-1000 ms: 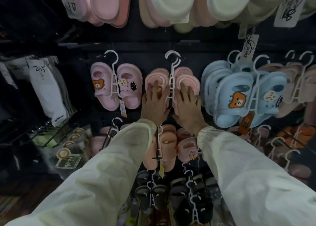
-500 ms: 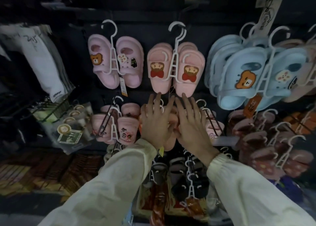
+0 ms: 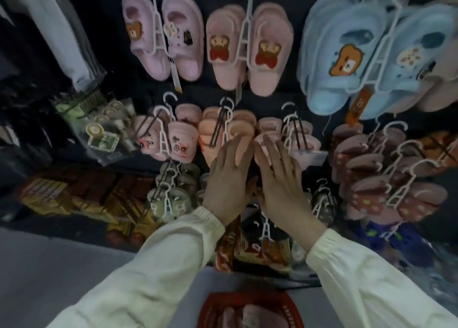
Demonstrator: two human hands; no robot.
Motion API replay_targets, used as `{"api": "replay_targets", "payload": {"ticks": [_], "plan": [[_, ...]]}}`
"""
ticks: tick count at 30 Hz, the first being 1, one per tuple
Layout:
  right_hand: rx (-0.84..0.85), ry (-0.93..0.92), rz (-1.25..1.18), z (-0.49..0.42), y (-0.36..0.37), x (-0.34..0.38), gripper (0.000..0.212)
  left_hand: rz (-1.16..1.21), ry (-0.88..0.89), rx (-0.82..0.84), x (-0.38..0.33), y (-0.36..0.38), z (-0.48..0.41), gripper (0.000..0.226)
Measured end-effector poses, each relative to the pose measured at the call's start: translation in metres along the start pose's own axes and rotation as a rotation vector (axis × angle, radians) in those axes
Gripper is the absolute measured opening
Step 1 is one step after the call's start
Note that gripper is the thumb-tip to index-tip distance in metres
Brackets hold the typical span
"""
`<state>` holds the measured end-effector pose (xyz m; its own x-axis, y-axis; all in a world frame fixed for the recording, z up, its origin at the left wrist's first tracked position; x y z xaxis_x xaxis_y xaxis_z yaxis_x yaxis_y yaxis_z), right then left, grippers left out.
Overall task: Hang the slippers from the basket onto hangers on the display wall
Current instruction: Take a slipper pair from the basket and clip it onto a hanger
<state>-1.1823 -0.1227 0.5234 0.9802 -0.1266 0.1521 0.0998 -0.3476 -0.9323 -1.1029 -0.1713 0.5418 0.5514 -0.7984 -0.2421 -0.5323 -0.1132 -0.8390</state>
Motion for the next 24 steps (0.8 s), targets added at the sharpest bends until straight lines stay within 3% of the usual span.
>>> {"api": "replay_targets", "payload": {"ticks": [6, 12, 16, 24], "plan": [[0.042, -0.067, -0.013, 0.072, 0.016, -0.015, 0.091, 0.090, -0.102, 0.056, -0.041, 0.036, 0.059, 0.071], [0.210, -0.158, -0.040, 0.143, 0.061, -0.030, 0.096, 0.110, -0.243, 0.221, -0.062, 0.092, 0.136, 0.067], [0.347, -0.157, -0.063, 0.188, 0.100, -0.036, 0.101, 0.119, -0.301, 0.344, -0.060, 0.130, 0.189, 0.075], [0.604, -0.154, -0.052, 0.254, 0.188, -0.041, 0.105, 0.138, -0.476, 0.561, -0.039, 0.182, 0.275, 0.071]]}}
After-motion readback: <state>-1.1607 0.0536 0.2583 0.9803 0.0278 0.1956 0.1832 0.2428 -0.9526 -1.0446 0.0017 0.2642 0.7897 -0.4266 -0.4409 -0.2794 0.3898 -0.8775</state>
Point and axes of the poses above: each hand's wrist, its own z-axis away from the middle knuckle, its own y-axis out of the palm, x = y × z, the point moved 10 cm from there along -z, towards the middle knuckle, and after that the axes turned 3 degrees about x, right-handed, at the moved point
